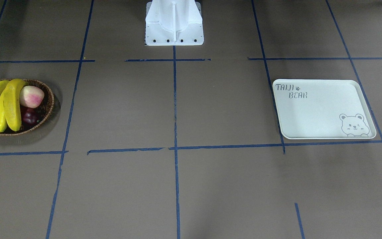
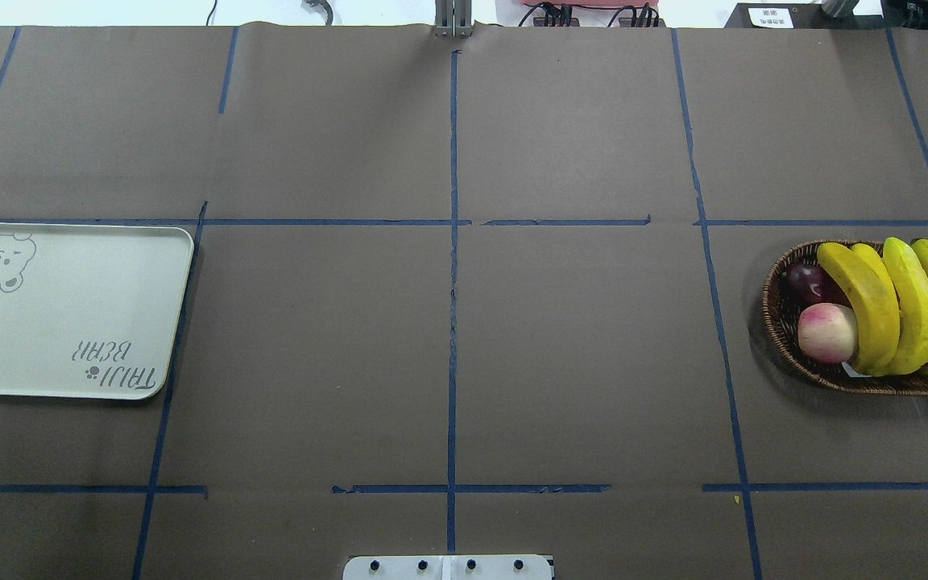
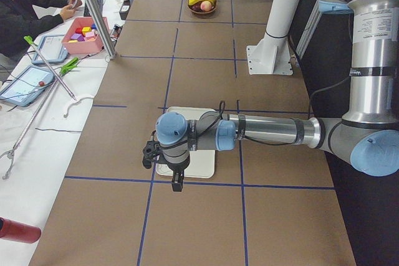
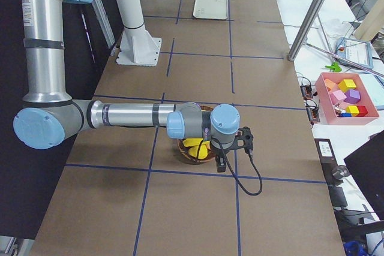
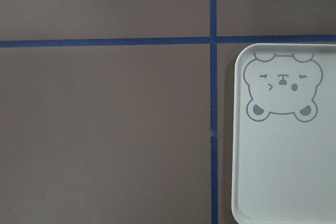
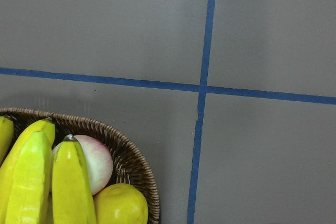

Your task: Transfer all bananas from basket to plate

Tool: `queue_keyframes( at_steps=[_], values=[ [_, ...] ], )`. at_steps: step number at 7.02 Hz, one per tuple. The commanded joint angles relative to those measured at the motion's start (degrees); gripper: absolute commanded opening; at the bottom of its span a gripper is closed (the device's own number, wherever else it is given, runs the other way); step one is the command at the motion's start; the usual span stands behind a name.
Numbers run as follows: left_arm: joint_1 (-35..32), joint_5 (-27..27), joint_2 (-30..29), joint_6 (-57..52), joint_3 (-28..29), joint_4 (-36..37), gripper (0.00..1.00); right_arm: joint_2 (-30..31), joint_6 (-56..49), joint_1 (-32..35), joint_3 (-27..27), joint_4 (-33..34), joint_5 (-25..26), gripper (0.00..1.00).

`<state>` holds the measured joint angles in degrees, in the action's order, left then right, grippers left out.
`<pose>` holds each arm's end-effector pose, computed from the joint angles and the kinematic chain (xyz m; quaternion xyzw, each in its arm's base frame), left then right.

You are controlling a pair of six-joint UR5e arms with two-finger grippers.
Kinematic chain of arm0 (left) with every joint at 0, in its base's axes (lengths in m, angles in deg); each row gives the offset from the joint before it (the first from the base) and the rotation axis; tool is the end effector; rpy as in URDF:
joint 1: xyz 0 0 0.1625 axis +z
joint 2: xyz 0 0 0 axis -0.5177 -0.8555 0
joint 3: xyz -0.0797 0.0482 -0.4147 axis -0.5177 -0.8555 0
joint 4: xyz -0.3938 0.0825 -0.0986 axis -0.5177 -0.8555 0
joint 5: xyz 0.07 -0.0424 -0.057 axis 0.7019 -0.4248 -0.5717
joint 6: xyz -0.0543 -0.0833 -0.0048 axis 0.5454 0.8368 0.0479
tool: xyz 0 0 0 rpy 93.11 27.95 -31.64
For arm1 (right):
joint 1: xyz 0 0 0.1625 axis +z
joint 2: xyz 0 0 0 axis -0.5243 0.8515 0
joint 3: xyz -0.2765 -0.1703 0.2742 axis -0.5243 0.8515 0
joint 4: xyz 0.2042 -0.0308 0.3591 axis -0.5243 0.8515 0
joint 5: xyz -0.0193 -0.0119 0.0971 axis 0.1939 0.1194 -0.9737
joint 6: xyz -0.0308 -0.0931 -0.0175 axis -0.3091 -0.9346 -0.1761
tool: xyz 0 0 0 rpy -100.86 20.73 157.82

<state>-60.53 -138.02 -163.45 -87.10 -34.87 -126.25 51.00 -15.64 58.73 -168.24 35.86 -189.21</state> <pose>-0.0771 -0.4595 0.6326 0.0146 0.3798 0.0168 0.9248 0.0617 -0.4870 0.6212 0.0481 -0.4095 -0.0373 0.9103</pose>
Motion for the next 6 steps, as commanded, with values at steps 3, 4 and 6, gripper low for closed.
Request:
queue_keyframes(
  at_steps=[3,4,6],
  values=[
    [0.3,-0.1,-1.9,0.3,-2.8,-1.0,1.0,-1.0,0.7,-0.1,-5.0,0.6,0.5,1.0],
    [0.5,-0.1,-2.1,4.5,-2.5,-2.0,1.0,-1.1,0.9,-0.3,-5.1,0.2,-0.7,1.0],
    [0.5,-0.1,-2.2,5.6,-3.9,-2.0,1.0,-0.5,1.0,-1.5,-5.3,-0.1,-4.0,1.0]
  ],
)
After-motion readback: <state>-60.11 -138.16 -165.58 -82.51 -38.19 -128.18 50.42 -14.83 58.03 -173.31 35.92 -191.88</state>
